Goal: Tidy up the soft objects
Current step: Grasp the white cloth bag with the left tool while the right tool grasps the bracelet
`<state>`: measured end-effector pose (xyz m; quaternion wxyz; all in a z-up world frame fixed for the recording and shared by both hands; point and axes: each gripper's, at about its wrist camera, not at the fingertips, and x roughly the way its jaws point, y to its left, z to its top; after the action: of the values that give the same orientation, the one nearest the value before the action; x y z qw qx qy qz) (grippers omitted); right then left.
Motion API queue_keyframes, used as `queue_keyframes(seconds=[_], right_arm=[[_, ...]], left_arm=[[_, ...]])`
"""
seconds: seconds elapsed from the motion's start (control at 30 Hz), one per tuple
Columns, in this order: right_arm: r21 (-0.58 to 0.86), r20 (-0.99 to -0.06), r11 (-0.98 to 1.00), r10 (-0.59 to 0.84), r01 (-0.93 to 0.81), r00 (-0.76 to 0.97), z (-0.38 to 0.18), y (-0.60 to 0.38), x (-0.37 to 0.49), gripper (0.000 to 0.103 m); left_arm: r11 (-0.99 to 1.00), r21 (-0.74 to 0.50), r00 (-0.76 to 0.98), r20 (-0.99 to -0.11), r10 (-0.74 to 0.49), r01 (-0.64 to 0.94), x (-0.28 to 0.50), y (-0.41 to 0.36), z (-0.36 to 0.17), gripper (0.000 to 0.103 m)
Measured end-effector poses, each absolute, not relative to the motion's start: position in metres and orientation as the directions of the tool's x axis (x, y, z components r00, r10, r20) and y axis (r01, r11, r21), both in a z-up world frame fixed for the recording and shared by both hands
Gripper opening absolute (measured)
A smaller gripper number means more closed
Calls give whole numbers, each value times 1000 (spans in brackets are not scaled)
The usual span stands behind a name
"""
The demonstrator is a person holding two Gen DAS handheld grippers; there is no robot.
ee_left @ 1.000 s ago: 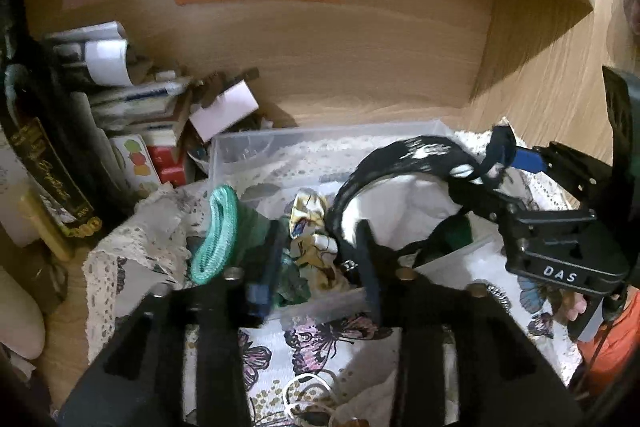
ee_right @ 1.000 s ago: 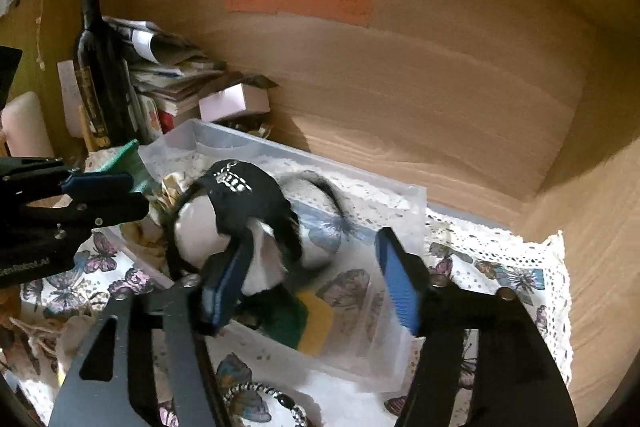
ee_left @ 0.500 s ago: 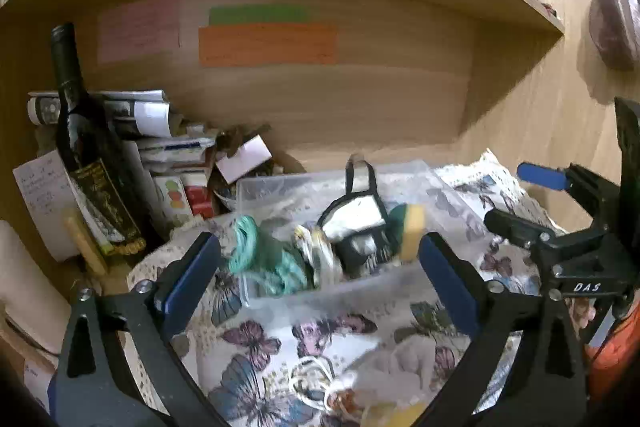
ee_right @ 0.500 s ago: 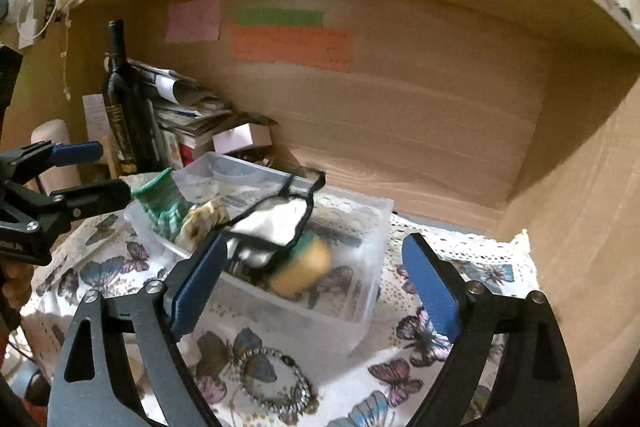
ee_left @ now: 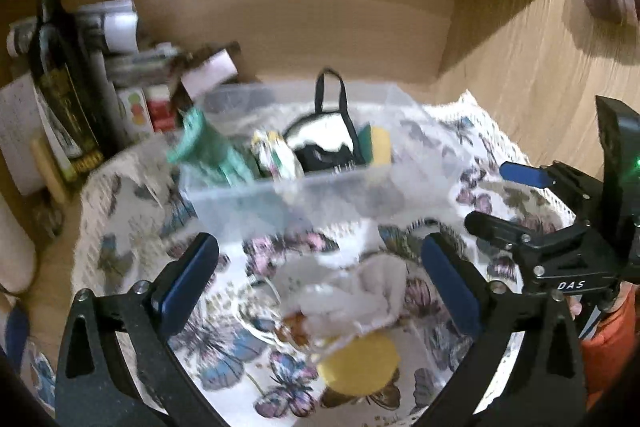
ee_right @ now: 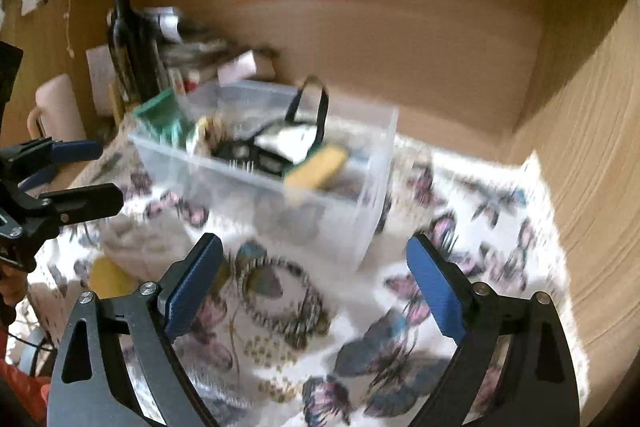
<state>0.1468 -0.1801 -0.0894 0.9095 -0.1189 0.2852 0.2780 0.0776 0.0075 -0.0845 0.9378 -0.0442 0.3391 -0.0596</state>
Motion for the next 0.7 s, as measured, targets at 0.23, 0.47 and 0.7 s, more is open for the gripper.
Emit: queue_keyframes(seconds=[0.23, 0.47, 0.7], right_arm=[[26, -687, 805, 445, -593, 574, -124, -180, 156, 92], [49, -747, 774, 448, -631, 492, -142, -168, 162, 63], [12, -752, 749, 443, -663, 487, -146, -159, 157, 26]], left_arm=[[989, -125, 676, -721, -149, 84, 84, -6, -118, 102], [986, -147, 626, -762, -164, 78, 96, -7, -133, 94], [983, -152, 641, -746, -180, 98, 92, -6, -131, 56]])
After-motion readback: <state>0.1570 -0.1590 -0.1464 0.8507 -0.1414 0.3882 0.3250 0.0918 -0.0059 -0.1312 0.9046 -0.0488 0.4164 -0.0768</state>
